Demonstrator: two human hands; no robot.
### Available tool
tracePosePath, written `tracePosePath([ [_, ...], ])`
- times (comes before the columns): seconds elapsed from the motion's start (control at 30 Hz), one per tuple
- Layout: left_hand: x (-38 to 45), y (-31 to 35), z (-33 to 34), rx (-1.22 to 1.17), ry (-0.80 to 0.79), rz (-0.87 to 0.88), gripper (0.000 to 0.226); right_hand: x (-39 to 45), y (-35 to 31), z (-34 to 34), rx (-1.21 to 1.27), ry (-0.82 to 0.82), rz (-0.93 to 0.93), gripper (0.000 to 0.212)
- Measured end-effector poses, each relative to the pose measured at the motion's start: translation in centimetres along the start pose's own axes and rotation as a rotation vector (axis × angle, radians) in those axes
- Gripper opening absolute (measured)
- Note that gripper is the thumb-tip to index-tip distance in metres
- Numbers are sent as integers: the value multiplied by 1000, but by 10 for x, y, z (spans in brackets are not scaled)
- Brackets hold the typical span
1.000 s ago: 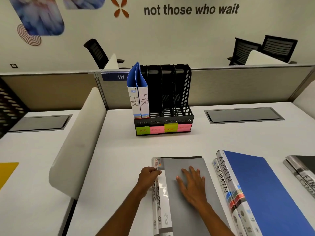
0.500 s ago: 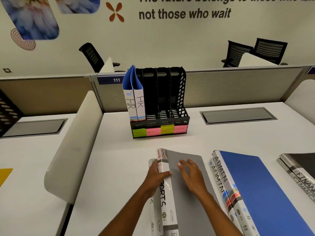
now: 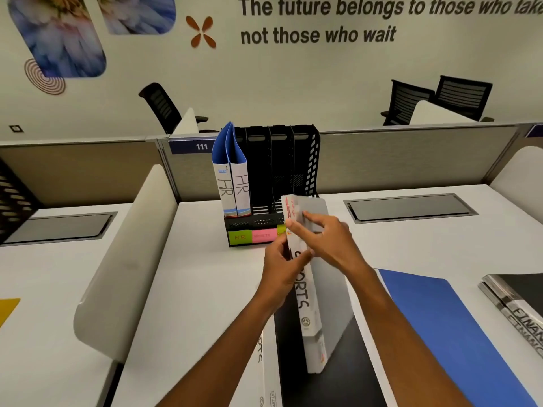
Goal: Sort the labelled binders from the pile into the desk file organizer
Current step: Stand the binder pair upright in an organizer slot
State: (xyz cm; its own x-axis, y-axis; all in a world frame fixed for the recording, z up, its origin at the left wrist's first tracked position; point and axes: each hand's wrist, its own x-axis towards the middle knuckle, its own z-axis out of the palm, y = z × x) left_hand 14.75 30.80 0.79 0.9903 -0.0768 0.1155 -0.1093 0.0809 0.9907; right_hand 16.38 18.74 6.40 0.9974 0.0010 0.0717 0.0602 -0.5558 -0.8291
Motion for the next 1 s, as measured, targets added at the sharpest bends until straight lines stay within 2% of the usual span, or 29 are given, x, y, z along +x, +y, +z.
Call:
tracePosePath([
  [0.1,8,14,7,4,-23,100,54,7,-27,-12,12,49,-79,86],
  [0.23,17,24,9,64,-20,153,63,13,-50,-24,-61,175,-188,38],
  [0.3,23,28,8,87,-42,166,68,16,-58,-29,-104,248,-234,24],
  [0.43,36,39,6,117,-103,175,82,23,-68,-38,-116,348,-272,23],
  [0.53,48,42,-6,162,-111,215,79,30,-76,-50,-112,469,-308,21],
  [0.67,64,29,-34,146,84,161,62,47,-90,-66,-35,624,-326,24],
  [0.77,77,3,-58,418,219,131,54,62,-96,-67,-30,679,-356,28],
  [0.9,85,-34,-84,649,118,60,59,82,-93,-58,-20,776,-375,27],
  [1.0,90,-58,-97,789,24,15,66,97,-85,-43,45,791,-356,28],
])
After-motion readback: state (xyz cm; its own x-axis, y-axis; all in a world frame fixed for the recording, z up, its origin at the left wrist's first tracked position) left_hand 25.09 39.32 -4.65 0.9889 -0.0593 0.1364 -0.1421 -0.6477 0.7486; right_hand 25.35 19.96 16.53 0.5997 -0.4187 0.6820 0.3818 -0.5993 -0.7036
